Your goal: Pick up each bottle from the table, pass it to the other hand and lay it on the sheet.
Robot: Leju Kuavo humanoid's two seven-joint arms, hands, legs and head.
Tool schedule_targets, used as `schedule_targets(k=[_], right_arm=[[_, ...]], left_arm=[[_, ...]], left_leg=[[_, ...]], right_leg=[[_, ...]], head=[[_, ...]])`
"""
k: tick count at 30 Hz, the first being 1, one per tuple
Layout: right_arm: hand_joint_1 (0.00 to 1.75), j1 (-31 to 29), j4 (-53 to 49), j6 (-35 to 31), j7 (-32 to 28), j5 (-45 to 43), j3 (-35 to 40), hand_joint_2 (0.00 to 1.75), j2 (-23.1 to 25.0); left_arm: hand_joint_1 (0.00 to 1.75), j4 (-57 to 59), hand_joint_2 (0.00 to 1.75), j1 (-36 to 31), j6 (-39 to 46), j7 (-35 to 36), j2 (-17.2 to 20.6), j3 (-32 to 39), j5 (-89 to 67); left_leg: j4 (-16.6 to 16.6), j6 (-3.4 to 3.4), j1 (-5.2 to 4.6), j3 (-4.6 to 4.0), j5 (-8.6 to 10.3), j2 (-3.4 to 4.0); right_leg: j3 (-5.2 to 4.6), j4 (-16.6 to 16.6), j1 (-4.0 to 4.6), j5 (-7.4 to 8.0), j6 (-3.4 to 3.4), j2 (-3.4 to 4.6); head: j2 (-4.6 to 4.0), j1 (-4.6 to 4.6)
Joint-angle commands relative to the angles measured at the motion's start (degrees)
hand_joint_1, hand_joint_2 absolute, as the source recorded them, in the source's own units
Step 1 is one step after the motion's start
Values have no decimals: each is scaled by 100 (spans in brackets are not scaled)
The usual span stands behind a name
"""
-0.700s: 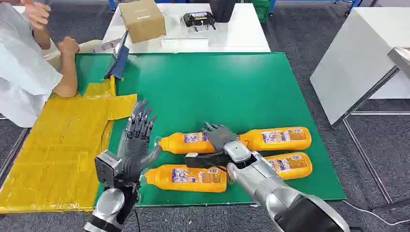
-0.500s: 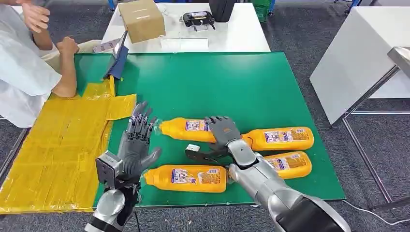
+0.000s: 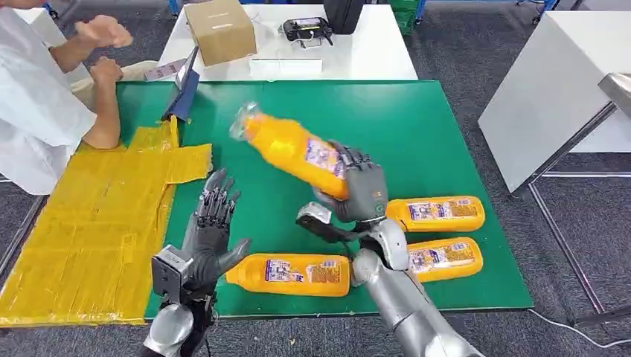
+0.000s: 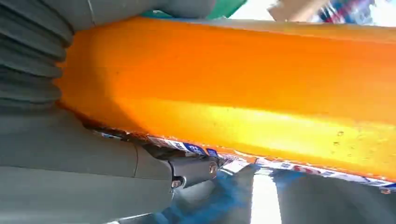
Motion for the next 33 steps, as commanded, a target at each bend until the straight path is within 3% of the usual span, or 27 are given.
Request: schedule_targets(k=[1,11,13,16,19,24,28,32,33], right_arm=[[175,921,-1900,1968,9,-2291,575,175,-324],[175,600,-764,2281,28,-2092,1486,175,-209],[175,436,-486,2640,192,-1711,2047,175,-244],[175,444,-454,2610,208,-1683,2079,175,-209],[175,179,-49,2879,441,-1048,2728,175,-206],[175,59,201,2720,557,-503,3117,175,-117],[175,-131,440,2649,782,503,3865,175,-60],[175,-19,215,2308,805,810,4096,175,-157],[175,21,99,2300,807,794,4103,175,-197]], left_arm=[[0,-96,175,153,119,-52,154,148,-48],[0,-119,175,69,120,-62,177,105,-49],[0,-107,175,39,111,-63,173,107,-35],[0,-108,175,35,111,-63,172,109,-34],[0,-144,175,-12,32,-73,161,94,-21],[0,-207,175,-33,-13,-58,157,79,-41],[0,-258,175,-14,-51,-27,147,139,-69],[0,-256,175,25,-49,-22,136,258,-84],[56,-248,175,40,-41,-23,122,304,-83]], left_leg=[[0,-7,6,22,-15,-9],[-1,-10,10,34,-21,5],[-5,-8,9,26,-15,7],[-3,-9,9,27,-17,11],[-4,-10,8,24,-13,4],[-2,-12,10,29,-17,12],[2,-13,14,38,-23,13],[-5,-12,10,38,-19,9],[-2,-14,13,44,-23,1]], right_leg=[[24,-3,2,-13,-8,18],[28,-3,4,-12,-9,40],[20,-7,4,-6,-7,34],[24,-5,4,-8,-8,38],[19,-3,3,-8,-9,30],[22,-2,4,-8,-11,43],[31,-2,6,-15,-13,48],[30,-4,3,-16,-12,34],[41,-4,5,-22,-14,30]], head=[[0,2],[0,2],[0,2],[0,2],[0,0],[0,0],[0,0],[0,0],[0,0]])
